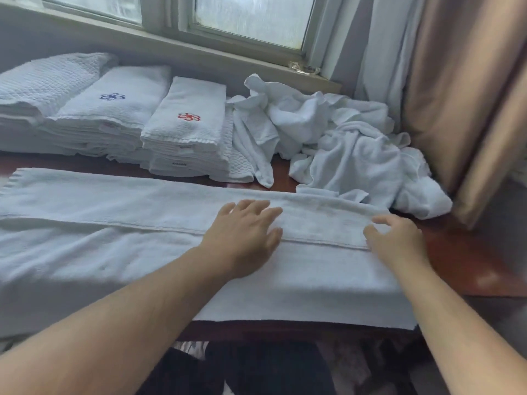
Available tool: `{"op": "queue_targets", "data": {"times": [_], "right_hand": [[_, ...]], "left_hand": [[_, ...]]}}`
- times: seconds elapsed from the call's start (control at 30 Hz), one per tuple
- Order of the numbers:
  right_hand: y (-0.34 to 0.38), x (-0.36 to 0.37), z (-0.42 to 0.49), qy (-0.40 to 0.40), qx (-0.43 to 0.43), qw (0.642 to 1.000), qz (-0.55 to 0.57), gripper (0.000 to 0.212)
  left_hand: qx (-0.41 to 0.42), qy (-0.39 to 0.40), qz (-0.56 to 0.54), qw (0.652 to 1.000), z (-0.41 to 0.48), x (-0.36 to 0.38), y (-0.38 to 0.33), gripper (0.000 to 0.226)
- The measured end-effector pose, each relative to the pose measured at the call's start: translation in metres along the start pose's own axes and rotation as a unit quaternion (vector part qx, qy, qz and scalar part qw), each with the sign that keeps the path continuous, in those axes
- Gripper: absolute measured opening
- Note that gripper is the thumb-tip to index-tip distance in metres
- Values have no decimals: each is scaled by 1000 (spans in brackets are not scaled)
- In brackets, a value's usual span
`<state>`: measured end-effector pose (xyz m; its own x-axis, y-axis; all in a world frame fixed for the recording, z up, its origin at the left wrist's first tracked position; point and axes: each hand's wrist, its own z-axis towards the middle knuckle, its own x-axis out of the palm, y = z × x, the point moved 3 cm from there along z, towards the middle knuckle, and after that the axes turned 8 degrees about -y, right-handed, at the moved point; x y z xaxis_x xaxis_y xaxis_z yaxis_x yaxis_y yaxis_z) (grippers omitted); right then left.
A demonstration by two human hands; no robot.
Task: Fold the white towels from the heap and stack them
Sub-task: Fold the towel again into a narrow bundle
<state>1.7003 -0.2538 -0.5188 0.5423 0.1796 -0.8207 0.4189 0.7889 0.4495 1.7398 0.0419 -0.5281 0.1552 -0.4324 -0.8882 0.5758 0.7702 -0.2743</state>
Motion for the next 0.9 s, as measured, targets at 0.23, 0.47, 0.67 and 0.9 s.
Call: {"op": "queue_targets", "data": {"times": [0.23, 0.47, 0.67, 0.9], "right_hand": [[-31, -9, 20, -37, 80, 996, 1, 36], [-33, 4, 55, 83, 104, 986, -98, 30], [-46, -1, 68, -4, 81, 996, -46, 46], [-40, 2, 55, -72, 37, 993, -90, 17]], "left_hand": [[55, -7, -12, 998, 20, 36, -42, 59], [47, -6, -3, 999, 19, 40, -34, 61], [62, 6, 6, 998, 18, 42, -35, 60], [74, 24, 16, 997, 19, 44, -36, 59]]}}
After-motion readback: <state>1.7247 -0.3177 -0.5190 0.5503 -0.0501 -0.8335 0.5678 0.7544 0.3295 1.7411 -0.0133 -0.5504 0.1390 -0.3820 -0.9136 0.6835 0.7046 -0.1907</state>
